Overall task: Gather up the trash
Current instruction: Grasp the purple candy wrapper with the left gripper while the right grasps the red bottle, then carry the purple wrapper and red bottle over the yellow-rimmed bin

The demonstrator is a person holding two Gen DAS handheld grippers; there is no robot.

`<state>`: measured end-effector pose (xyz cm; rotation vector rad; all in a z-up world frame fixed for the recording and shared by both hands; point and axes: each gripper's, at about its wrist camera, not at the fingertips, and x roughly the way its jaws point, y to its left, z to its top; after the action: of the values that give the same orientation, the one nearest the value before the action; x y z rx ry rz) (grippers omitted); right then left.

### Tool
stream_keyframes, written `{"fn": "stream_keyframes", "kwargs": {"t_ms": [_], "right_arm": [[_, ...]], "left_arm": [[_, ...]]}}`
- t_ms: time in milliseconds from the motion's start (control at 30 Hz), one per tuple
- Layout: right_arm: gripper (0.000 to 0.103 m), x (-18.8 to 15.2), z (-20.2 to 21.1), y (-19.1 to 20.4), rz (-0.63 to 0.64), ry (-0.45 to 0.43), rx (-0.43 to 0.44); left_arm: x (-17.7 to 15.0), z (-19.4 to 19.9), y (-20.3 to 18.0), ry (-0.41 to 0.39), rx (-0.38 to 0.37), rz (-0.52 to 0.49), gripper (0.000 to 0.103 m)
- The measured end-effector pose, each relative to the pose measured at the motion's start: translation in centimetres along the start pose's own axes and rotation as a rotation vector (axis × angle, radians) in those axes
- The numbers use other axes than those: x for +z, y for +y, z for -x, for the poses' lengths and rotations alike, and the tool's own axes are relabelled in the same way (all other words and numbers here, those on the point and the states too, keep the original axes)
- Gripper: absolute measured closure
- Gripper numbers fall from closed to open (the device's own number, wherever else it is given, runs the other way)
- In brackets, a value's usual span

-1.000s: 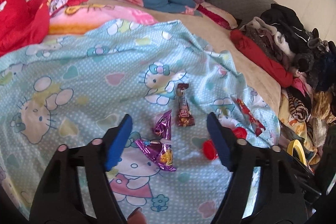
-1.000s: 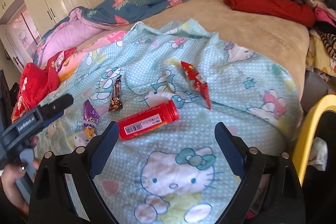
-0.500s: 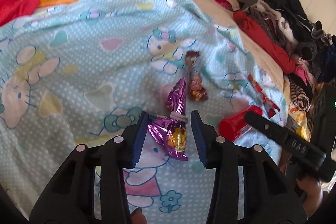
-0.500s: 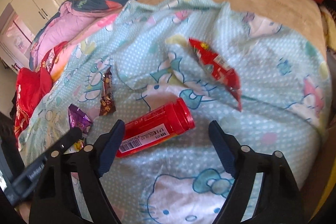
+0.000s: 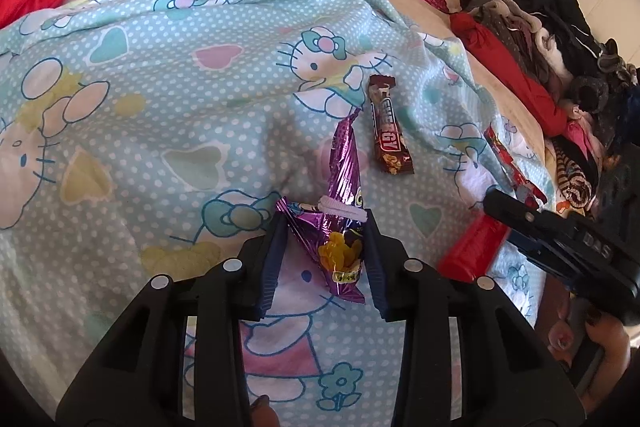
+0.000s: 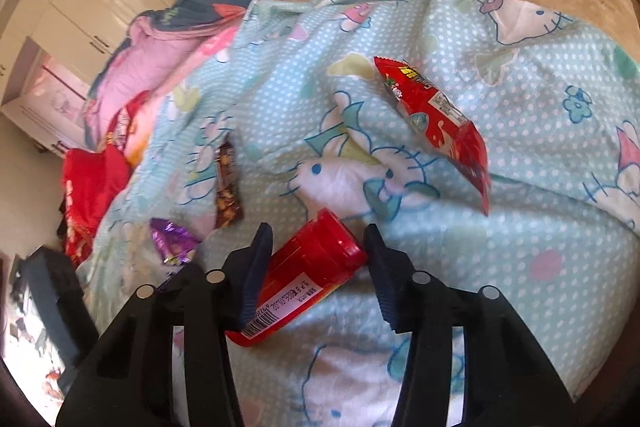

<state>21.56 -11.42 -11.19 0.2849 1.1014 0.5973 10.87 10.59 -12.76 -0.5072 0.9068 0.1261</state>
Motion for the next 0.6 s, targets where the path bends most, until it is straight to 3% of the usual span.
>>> {"fn": "stream_keyframes", "kwargs": {"t_ms": [300, 600], "right_arm": [[0.063, -2.0, 4.3, 0.9, 0.084, -0.069, 0.018], [0.064, -2.5, 8.3, 0.2, 0.115, -0.144, -0.001]], "left_arm": [[0.0, 0.5, -1.2, -0.001, -0.019, -0.014, 0.084], [0.2, 2.1, -5.3, -0.029, -0.091, -0.075, 0.085]]}}
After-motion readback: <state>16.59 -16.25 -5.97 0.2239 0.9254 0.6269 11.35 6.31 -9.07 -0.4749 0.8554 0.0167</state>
